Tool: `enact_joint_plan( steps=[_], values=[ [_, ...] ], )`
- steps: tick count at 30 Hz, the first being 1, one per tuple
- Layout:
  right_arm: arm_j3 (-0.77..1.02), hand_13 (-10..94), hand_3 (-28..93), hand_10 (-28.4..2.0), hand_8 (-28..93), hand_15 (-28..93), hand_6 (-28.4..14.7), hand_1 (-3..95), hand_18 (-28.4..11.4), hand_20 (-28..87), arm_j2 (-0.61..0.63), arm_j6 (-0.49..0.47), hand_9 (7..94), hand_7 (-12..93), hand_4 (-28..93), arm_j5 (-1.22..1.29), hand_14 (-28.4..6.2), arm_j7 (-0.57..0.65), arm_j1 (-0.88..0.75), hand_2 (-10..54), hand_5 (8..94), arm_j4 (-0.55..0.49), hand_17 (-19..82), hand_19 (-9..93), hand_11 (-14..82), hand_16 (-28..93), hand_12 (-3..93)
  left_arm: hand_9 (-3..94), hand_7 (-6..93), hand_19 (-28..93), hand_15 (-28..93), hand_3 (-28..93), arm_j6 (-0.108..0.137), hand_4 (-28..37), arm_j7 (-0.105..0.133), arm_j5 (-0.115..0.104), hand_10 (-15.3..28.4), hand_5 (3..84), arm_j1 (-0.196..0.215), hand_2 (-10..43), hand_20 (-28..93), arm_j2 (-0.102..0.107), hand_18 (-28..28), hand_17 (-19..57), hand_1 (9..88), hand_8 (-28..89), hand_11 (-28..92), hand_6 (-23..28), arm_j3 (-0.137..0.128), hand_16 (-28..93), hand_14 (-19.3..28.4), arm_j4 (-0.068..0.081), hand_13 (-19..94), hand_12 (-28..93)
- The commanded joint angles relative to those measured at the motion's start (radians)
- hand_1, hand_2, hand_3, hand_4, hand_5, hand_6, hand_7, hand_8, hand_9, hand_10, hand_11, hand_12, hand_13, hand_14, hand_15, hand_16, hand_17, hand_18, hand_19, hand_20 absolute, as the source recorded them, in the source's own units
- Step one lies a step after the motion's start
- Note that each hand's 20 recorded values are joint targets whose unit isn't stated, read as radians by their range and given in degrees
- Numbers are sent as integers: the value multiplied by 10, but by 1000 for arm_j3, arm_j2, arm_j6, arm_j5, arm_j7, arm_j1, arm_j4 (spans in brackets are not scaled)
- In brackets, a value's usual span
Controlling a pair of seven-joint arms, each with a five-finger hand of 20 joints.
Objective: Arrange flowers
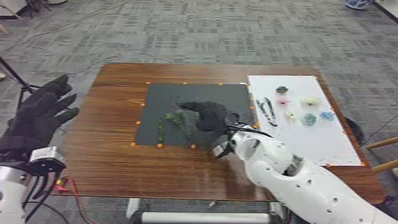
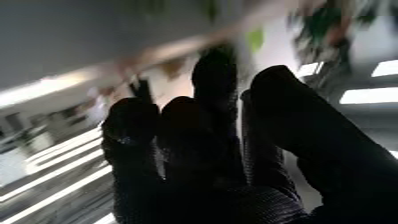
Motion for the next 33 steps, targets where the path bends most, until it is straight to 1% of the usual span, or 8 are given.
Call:
enact_joint_plan(
  steps=[1,4,9,11,14,17,23,33],
  values=[
    [-117,724,932,-125,-133,853,36,334,-236,509,64,-80,661,178,-109,-44,-93,23,85,43,246,36,360,928,476,393,598,148,164,378,335,695,4,-278,4,2,87,213,16,-95,97,-10,192,-128,257,-76,140,11,-4,-22,117,-7,54,212],
    [-137,738,932,-122,-135,862,37,329,-237,520,67,-101,686,177,-99,-64,-89,44,102,48,238,38,375,931,498,379,570,148,163,378,334,696,4,-279,4,2,87,213,17,-95,97,-9,192,-128,256,-76,140,11,-7,-23,117,-7,54,212],
    [-159,771,932,-120,-146,874,32,304,-240,553,88,-144,723,186,-69,-95,-79,65,121,66,276,26,412,932,512,368,551,148,164,378,335,696,1,-279,2,3,87,213,13,-95,97,-7,192,-128,257,-76,138,11,-6,-22,117,-5,54,211],
    [-162,770,932,-120,-143,874,27,284,-239,556,100,-166,733,176,-60,-97,-80,65,126,88,301,14,411,932,523,370,539,148,164,378,335,695,1,-279,4,3,86,213,20,-95,97,-8,192,-128,257,-76,137,11,-11,-22,117,-8,54,211],
    [-171,771,932,-121,-145,874,22,256,-240,558,118,-185,748,175,-47,-116,-81,50,137,120,348,-4,410,932,542,371,517,149,163,378,336,696,2,-278,-1,2,87,213,20,-95,97,-8,192,-128,256,-76,139,11,-12,-22,117,-7,54,213],
    [-160,770,932,-122,-146,875,23,246,-242,559,133,-205,751,176,-44,-123,-82,29,132,130,370,-32,409,932,550,373,508,149,164,378,336,696,2,-279,1,3,87,214,21,-95,96,-5,192,-128,257,-76,139,11,-13,-22,117,-7,54,212],
    [-155,767,932,-123,-147,876,27,227,-244,561,136,-213,751,175,-40,-134,-86,18,122,140,390,-67,405,932,558,375,499,149,164,378,334,695,0,-279,0,4,85,213,23,-95,96,-8,192,-128,257,-76,138,11,-13,-22,117,-8,54,212],
    [-148,767,932,-124,-147,877,26,209,-244,562,118,-205,750,170,-43,-130,-86,10,108,150,394,-69,404,932,570,374,481,148,164,378,335,696,3,-278,-1,5,86,213,22,-95,96,-10,192,-128,257,-76,139,11,-10,-22,117,-9,54,213]
  ],
)
